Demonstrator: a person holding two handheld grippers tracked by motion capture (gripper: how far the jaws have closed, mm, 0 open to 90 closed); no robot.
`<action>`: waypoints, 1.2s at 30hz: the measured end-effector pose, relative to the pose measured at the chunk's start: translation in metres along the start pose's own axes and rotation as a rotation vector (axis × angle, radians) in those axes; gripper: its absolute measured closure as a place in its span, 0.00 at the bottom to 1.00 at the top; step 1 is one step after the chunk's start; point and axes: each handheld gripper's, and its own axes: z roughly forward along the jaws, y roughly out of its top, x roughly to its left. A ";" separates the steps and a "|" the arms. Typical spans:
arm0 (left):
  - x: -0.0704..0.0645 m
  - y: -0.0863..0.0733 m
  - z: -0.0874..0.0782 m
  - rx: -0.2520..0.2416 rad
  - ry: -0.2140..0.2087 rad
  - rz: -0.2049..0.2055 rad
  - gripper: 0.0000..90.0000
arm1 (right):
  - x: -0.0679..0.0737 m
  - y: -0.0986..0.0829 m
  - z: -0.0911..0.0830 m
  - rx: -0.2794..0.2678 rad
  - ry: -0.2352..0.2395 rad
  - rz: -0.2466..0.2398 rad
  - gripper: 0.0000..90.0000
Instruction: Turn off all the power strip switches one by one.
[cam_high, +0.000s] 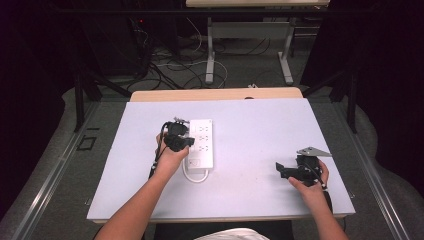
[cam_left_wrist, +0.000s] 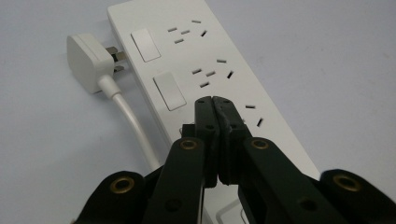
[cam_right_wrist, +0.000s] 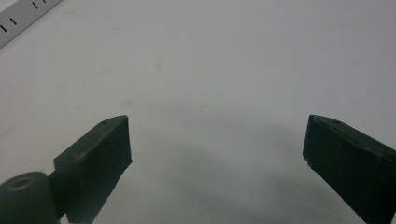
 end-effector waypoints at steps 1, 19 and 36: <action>0.000 0.000 0.001 0.001 0.002 0.002 0.99 | 0.000 0.000 0.000 0.000 0.000 0.000 0.08; 0.005 0.001 0.015 0.032 0.028 -0.033 1.00 | 0.000 0.000 0.000 0.002 0.001 0.011 0.08; 0.005 0.000 0.025 0.060 0.039 -0.015 1.00 | 0.000 0.000 0.000 0.000 0.000 0.009 0.08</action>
